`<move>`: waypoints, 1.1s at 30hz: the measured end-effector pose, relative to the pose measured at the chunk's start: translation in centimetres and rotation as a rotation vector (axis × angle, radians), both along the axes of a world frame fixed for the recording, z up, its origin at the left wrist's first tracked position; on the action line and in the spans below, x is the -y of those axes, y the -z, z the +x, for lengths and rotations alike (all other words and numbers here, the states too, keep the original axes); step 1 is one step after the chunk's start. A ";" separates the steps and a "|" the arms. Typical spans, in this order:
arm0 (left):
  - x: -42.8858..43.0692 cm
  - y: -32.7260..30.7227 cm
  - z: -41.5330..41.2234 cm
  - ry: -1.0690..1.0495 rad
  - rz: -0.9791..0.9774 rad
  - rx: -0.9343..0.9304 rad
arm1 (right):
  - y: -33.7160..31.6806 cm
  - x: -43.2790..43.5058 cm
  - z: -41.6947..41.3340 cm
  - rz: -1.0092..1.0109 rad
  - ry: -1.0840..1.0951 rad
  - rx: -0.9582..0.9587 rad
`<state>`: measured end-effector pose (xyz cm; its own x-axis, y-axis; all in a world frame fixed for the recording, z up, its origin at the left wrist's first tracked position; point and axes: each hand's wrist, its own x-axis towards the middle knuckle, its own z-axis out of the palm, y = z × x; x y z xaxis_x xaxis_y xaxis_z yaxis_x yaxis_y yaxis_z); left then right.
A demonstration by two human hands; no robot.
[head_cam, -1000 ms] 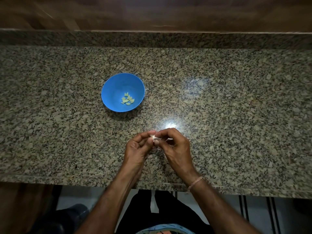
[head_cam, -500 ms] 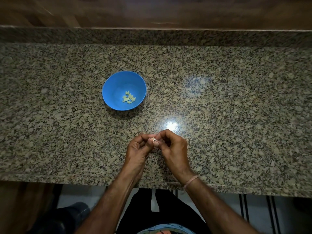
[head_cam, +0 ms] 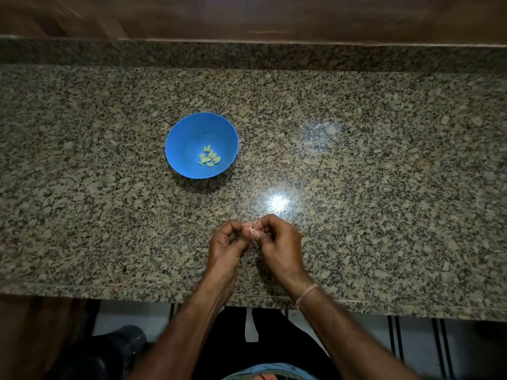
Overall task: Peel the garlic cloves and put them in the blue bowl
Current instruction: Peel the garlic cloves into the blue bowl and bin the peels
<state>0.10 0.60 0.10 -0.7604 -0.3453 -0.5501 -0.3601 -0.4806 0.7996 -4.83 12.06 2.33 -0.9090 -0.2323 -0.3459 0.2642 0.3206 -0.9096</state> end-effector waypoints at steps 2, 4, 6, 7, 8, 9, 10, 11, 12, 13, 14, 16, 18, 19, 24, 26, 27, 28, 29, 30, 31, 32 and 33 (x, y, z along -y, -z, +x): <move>0.0 0.2 -0.1 -0.006 -0.006 0.022 | 0.3 0.7 0.3 0.105 0.000 -0.060; 0.0 0.1 -0.2 -0.020 -0.009 0.039 | 0.8 1.5 0.6 0.213 -0.009 -0.155; 0.0 -0.1 -0.4 -0.031 -0.015 0.055 | 1.2 1.9 0.7 0.299 -0.028 -0.253; 0.0 -0.1 -0.5 -0.035 -0.017 0.058 | 1.2 2.0 0.7 0.323 -0.035 -0.291; 0.0 -0.1 -0.7 -0.042 -0.020 0.062 | 1.1 2.0 0.7 0.335 -0.043 -0.322; 0.1 -0.2 -0.8 -0.050 -0.020 0.067 | 1.0 2.0 0.5 0.330 -0.053 -0.343; 0.1 -0.2 -1.0 -0.056 -0.013 0.068 | 0.8 1.9 0.4 0.310 -0.062 -0.357; 0.3 -0.2 -1.1 -0.063 0.002 0.067 | 0.7 1.8 0.3 0.280 -0.066 -0.363; 0.4 -0.1 -1.1 -0.069 0.015 0.064 | 0.7 1.6 0.2 0.247 -0.064 -0.361; 0.4 -0.1 -1.1 -0.073 0.017 0.058 | 0.7 1.6 0.1 0.220 -0.055 -0.353; 0.5 0.0 -1.1 -0.075 0.008 0.054 | 0.8 1.5 0.1 0.207 -0.046 -0.349; 0.5 0.0 -1.1 -0.080 -0.014 0.052 | 0.9 1.7 0.2 0.229 -0.050 -0.369; 0.5 -0.1 -1.0 -0.074 -0.027 0.065 | 1.2 1.9 0.4 0.289 -0.083 -0.420; 0.5 -0.2 -1.0 -0.062 -0.040 0.076 | 1.3 1.9 0.4 0.321 -0.105 -0.446; 0.6 -0.8 -1.6 0.036 -0.166 0.111 | 1.3 1.3 0.3 0.399 -0.169 -0.520; 0.7 -1.2 -1.7 0.065 -0.238 0.125 | 1.2 0.9 0.1 0.420 -0.164 -0.521; 0.9 -1.4 -1.7 0.077 -0.303 0.142 | 1.3 0.5 -0.1 0.412 -0.157 -0.512; 1.3 -1.5 -1.7 0.091 -0.396 0.156 | 1.4 0.1 -0.3 0.370 -0.143 -0.473; 1.7 -1.7 -1.7 0.118 -0.510 0.156 | 1.4 -0.3 -0.6 0.300 -0.117 -0.400; 2.3 -1.8 -1.7 0.157 -0.634 0.132 | 1.1 -0.6 -0.8 0.217 -0.080 -0.300; 2.8 -1.9 -1.8 0.204 -0.762 0.093 | 0.8 -0.8 -0.8 0.144 -0.043 -0.200; 3.3 -1.8 -2.2 0.257 -0.882 0.051 | 0.6 -1.0 -0.9 0.082 -0.009 -0.120; 3.7 -1.7 -2.7 0.314 -0.984 0.018 | 0.5 -1.0 -0.8 0.044 0.015 -0.058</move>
<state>-2.60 -3.15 1.78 -0.8882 -0.4364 -0.1436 -0.3724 0.5009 0.7813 -5.59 13.10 1.81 -0.9310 -0.2045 -0.3024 0.2166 0.3575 -0.9085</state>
